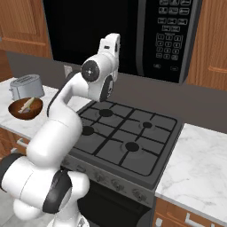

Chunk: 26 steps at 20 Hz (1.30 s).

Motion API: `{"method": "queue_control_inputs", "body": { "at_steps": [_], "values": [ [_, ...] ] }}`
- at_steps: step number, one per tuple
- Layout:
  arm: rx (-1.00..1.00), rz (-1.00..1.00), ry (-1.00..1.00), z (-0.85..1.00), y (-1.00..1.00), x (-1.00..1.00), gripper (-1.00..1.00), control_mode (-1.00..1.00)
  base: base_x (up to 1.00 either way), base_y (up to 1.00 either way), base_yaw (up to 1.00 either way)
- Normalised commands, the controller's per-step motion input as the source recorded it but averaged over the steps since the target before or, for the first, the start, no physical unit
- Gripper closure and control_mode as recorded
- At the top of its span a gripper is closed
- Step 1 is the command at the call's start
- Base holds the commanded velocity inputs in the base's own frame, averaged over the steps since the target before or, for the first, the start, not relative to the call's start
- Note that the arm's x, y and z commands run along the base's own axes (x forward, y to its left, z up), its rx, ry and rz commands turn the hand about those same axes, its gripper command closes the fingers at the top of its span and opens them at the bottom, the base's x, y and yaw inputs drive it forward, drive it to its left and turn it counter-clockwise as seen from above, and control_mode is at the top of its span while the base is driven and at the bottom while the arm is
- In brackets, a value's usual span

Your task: Place the bowl containing the carrot and mushroom in the microwave. Close the microwave door and press the start button to microwave the meal.

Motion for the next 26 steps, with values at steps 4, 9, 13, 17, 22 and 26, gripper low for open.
{"method": "queue_control_inputs", "body": {
  "at_steps": [4,9,13,17,22,26],
  "values": [
    [-0.04,0.0,-0.01,0.52,0.0,-0.87,-1.0,-1.0,0.0,0.0,0.0],
    [-0.06,0.0,0.06,0.52,-0.01,-1.0,-1.0,-1.0,0.0,0.0,0.0],
    [-0.1,0.0,0.22,0.42,-0.07,-1.0,-1.0,-1.0,0.0,0.0,0.0],
    [-0.08,0.0,0.11,0.06,-0.06,-0.91,-1.0,-1.0,0.0,0.0,0.0],
    [0.0,0.0,0.0,-0.14,-0.19,-0.47,-1.0,-1.0,0.0,0.0,0.0],
    [0.0,-0.01,0.0,-0.01,-0.51,-0.02,-1.0,-1.0,0.0,0.0,0.0]
  ]
}}
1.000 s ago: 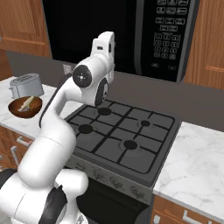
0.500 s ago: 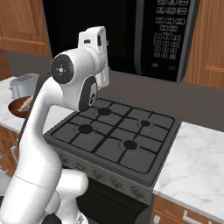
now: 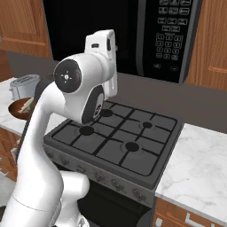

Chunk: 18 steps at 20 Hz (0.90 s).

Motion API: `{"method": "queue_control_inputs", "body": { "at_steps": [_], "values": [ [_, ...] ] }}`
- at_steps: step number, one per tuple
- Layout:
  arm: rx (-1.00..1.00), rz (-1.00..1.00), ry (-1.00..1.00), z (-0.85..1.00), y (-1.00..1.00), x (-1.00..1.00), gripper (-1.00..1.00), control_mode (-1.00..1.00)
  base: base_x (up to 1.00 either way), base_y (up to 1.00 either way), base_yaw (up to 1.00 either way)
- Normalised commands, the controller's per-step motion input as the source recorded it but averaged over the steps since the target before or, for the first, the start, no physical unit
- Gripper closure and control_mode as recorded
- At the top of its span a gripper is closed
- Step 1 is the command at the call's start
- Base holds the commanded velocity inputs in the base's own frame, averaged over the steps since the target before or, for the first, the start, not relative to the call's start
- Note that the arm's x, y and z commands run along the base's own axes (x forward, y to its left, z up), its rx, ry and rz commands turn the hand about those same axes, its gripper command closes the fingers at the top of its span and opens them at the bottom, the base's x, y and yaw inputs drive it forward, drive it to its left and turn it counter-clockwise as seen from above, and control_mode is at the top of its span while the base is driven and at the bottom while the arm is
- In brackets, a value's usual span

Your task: Place the bowl containing the carrot and mushroom in the microwave. Close the microwave door and press the start button to microwave the meal.

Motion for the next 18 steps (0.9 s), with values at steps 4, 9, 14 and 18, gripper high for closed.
{"method": "queue_control_inputs", "body": {
  "at_steps": [4,9,14,18],
  "values": [
    [0.03,-0.03,0.0,-0.01,-0.58,0.0,-1.0,-1.0,0.0,0.0,0.0],
    [0.04,-0.03,0.0,-0.02,-0.59,-0.01,-1.0,-1.0,0.0,0.0,0.0],
    [0.02,0.0,0.0,-0.2,-0.41,-0.13,1.0,-1.0,0.0,0.0,0.0],
    [0.06,0.0,-0.04,-0.33,-0.33,-0.18,1.0,-1.0,0.0,0.0,0.0]
  ]
}}
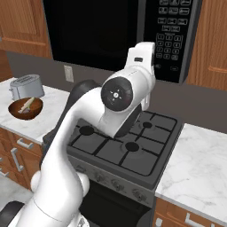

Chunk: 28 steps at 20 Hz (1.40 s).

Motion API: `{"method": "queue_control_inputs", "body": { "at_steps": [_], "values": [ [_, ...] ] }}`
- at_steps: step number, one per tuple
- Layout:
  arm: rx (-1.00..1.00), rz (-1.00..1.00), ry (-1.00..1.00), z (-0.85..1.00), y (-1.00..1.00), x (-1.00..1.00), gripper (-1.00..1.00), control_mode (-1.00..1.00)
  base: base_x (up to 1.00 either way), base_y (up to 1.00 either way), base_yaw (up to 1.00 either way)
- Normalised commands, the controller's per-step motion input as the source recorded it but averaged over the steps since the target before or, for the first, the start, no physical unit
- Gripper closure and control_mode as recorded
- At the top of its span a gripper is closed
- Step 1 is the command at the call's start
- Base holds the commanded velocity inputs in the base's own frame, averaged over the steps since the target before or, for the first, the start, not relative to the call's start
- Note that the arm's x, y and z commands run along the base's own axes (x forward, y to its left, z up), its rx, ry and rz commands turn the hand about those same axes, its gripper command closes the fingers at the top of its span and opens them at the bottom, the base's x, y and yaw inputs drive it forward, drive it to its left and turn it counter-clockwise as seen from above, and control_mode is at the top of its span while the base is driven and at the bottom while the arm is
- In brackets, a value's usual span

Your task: Place the bowl containing the carrot and mushroom in the microwave. Close the microwave door and press the start button to microwave the meal.

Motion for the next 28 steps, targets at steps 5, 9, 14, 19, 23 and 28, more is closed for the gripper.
{"method": "queue_control_inputs", "body": {
  "at_steps": [5,9,14,19,23,28],
  "values": [
    [0.17,0.0,-0.06,-0.09,-0.22,0.0,1.0,-1.0,0.0,0.0,0.0],
    [0.26,0.0,-0.04,0.0,-0.09,0.01,1.0,-1.0,0.0,0.0,0.0],
    [0.21,0.02,0.0,0.0,0.0,0.0,1.0,-1.0,0.0,0.0,0.0],
    [0.09,0.03,-0.02,0.0,0.01,0.03,1.0,-1.0,0.0,0.0,0.0],
    [0.01,0.0,0.0,0.0,0.01,0.19,1.0,-1.0,0.0,0.0,0.0],
    [0.01,0.0,0.0,0.0,0.03,0.28,1.0,-1.0,0.0,0.0,0.0]
  ]
}}
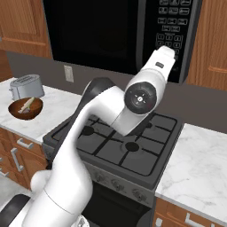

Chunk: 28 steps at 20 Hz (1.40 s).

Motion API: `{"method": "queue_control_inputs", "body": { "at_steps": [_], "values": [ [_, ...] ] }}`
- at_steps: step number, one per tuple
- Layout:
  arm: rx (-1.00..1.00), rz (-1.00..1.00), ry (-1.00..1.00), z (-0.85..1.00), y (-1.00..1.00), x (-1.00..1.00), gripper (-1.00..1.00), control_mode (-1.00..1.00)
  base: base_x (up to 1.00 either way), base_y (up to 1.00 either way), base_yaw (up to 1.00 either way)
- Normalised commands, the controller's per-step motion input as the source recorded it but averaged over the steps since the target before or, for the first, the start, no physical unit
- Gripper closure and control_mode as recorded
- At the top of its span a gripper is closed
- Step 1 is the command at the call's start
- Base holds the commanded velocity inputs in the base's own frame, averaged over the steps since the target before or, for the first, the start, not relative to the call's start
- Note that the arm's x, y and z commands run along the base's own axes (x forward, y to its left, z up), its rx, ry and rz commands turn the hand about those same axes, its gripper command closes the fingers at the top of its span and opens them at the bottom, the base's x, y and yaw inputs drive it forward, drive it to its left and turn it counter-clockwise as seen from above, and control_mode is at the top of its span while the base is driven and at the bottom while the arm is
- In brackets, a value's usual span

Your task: Place the bowl containing the carrot and mushroom in the microwave. Close the microwave door and press the start button to microwave the meal.

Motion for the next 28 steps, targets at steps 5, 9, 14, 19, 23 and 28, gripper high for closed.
{"method": "queue_control_inputs", "body": {
  "at_steps": [5,9,14,19,23,28],
  "values": [
    [0.05,0.0,0.0,0.0,0.0,0.31,1.0,-1.0,0.0,0.0,0.0],
    [0.05,0.0,0.0,0.0,-0.02,0.26,1.0,-1.0,0.0,0.0,0.0],
    [0.05,0.0,0.0,0.0,-0.19,0.16,1.0,-1.0,0.0,0.0,0.0],
    [0.04,0.0,0.0,0.0,-0.27,0.02,1.0,-1.0,0.0,0.0,0.0],
    [0.0,0.0,0.0,-0.04,-0.03,0.09,1.0,-1.0,0.0,0.0,0.0],
    [0.0,0.0,0.0,-0.13,0.0,0.13,1.0,-1.0,0.0,0.0,0.0]
  ]
}}
